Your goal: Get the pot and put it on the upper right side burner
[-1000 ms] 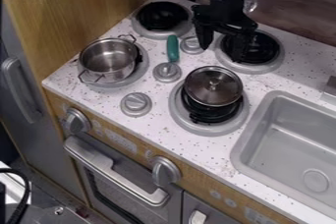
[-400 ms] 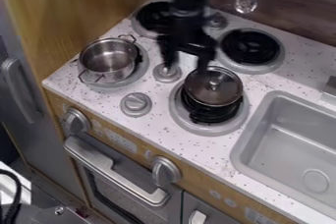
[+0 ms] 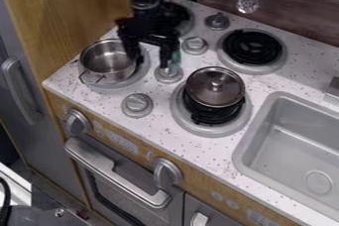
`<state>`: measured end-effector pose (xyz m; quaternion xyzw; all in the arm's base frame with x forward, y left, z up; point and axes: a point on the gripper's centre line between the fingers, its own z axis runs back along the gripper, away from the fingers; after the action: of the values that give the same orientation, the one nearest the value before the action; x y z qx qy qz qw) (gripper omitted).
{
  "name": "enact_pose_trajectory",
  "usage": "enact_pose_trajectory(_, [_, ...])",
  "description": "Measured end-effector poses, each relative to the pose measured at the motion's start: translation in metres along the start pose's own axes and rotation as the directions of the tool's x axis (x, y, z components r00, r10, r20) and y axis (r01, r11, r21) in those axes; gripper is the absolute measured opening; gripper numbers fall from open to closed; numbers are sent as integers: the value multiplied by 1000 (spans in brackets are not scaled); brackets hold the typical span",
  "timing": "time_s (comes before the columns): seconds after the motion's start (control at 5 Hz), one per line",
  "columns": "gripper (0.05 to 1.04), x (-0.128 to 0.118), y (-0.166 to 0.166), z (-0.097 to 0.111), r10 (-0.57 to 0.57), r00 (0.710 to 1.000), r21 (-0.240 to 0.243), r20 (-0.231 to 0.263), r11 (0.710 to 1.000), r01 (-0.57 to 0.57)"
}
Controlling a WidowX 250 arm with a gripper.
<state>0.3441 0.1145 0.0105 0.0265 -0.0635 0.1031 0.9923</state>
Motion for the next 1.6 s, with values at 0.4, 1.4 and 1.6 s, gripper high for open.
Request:
enact_pose_trajectory(0.4, [998,5,17,-28,7,999,-14,-54,1000,-8])
enact_pose_trajectory(1.4, [154,22,17,-46,-53,997,25,-51,998,54])
enact_pose_trajectory(1.6, [78,34,6,-38,-103,994,37,-32,994,105])
